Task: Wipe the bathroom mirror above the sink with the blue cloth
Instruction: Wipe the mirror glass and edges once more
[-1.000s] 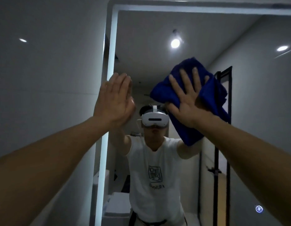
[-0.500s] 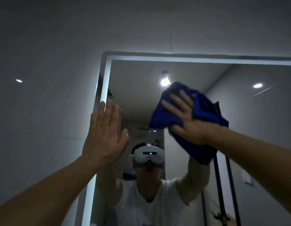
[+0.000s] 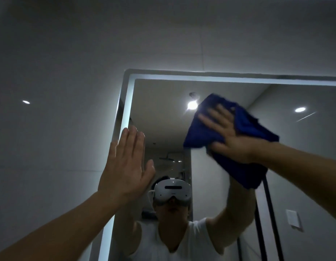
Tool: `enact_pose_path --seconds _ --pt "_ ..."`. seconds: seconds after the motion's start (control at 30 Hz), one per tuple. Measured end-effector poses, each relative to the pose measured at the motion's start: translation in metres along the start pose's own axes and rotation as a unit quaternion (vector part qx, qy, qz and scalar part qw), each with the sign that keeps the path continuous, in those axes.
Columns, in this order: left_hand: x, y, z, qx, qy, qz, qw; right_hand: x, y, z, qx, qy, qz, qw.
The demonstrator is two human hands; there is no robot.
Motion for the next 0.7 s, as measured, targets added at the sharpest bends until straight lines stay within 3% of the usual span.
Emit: enact_pose_path --seconds 0.1,0.2,0.3,0.43,0.53,0.6,0.7 --pt "-0.002 0.001 0.0 -0.004 -0.006 0.006 1.0 0.029 -0.039 0.041 -0.203 -0.008 0.054 0.978" --pt "-0.004 0.0 -0.001 -0.006 -0.007 0.016 1.0 0.038 -0.086 0.031 -0.273 -0.006 0.072 0.959" --pt "-0.005 -0.001 -0.002 -0.012 -0.006 0.019 1.0 0.035 -0.107 -0.004 -0.227 0.013 0.082 0.97" --pt "-0.001 -0.001 -0.001 -0.005 -0.005 0.006 1.0 0.007 -0.084 -0.062 -0.028 0.078 0.06 0.995" --pt "-0.001 0.0 -0.001 -0.004 0.006 0.008 1.0 0.006 -0.06 -0.043 0.074 0.083 -0.01 0.994" --pt "-0.002 -0.001 -0.001 -0.01 -0.001 0.019 1.0 0.025 -0.062 -0.001 0.016 0.042 -0.009 0.999" --pt "-0.003 -0.001 -0.001 -0.026 -0.022 0.041 0.999 0.047 -0.075 0.047 -0.182 -0.007 0.049 0.982"
Point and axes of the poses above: each hand's wrist, its own y-axis away from the middle knuckle, its own x-axis out of the back of the hand, z = x × y, the point moved 1 cm from there along -y, towards the middle knuckle, and after that the axes turned 10 degrees about x, right-handed, at the moved point
